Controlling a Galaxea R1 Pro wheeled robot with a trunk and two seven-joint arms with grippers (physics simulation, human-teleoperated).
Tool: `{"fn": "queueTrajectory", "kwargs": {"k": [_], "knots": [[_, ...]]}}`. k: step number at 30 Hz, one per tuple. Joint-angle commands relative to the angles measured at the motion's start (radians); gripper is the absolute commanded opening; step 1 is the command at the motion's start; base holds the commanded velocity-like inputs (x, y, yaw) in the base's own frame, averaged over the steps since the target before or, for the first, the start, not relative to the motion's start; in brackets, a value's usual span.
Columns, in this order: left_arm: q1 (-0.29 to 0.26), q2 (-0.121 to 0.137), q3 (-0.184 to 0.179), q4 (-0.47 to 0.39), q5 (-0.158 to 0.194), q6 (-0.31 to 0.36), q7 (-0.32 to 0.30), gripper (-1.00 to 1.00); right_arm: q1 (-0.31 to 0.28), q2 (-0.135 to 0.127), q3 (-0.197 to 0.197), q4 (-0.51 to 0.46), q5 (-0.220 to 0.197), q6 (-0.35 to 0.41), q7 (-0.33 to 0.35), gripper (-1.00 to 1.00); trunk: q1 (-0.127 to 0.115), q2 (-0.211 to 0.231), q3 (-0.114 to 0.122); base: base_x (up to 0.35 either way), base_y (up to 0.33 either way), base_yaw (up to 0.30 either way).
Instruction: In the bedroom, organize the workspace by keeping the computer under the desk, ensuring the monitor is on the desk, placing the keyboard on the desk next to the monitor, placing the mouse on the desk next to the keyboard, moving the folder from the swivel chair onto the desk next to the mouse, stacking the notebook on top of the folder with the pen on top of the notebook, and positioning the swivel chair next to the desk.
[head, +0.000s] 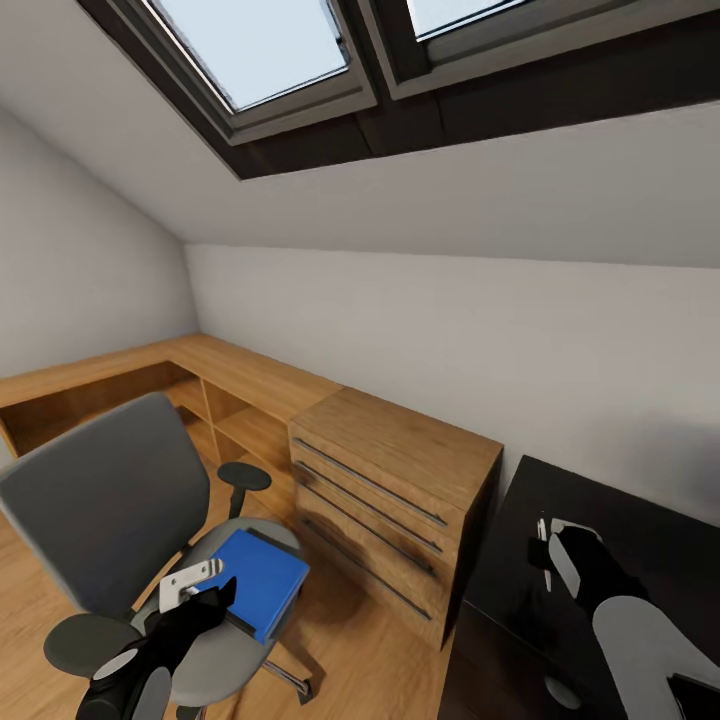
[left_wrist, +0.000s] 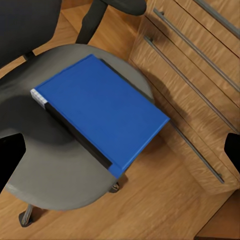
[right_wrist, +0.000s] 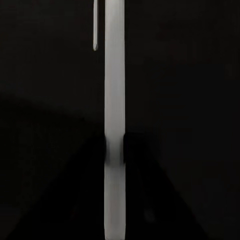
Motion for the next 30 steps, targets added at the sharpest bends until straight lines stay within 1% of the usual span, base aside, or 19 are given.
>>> {"fn": "queueTrajectory", "kwargs": {"k": [1,8,24,30], "knots": [[-0.001,-0.001,0.001,-0.001,0.011,0.004,0.008,1.0,-0.001,0.001,-0.002,0.0,-0.001,0.005,-0.003,-1.0,0.0,-0.001,-0.001,0.0,0.0,0.0],[-0.001,-0.001,0.002,-0.001,0.011,0.005,0.007,1.0,-0.001,0.0,-0.002,0.001,-0.001,0.006,-0.003,-1.0,0.0,-0.001,-0.001,0.0,0.0,0.0],[-0.001,-0.001,0.003,-0.001,0.012,0.006,0.009,1.0,-0.001,0.0,-0.002,0.001,0.0,0.005,-0.003,-1.0,0.061,-0.113,-0.051,0.0,0.0,0.0],[-0.001,-0.001,0.003,-0.001,0.012,0.006,0.009,1.0,-0.001,0.001,-0.002,0.001,0.0,0.005,-0.003,-1.0,0.061,-0.113,-0.051,0.0,0.0,0.0]]}}
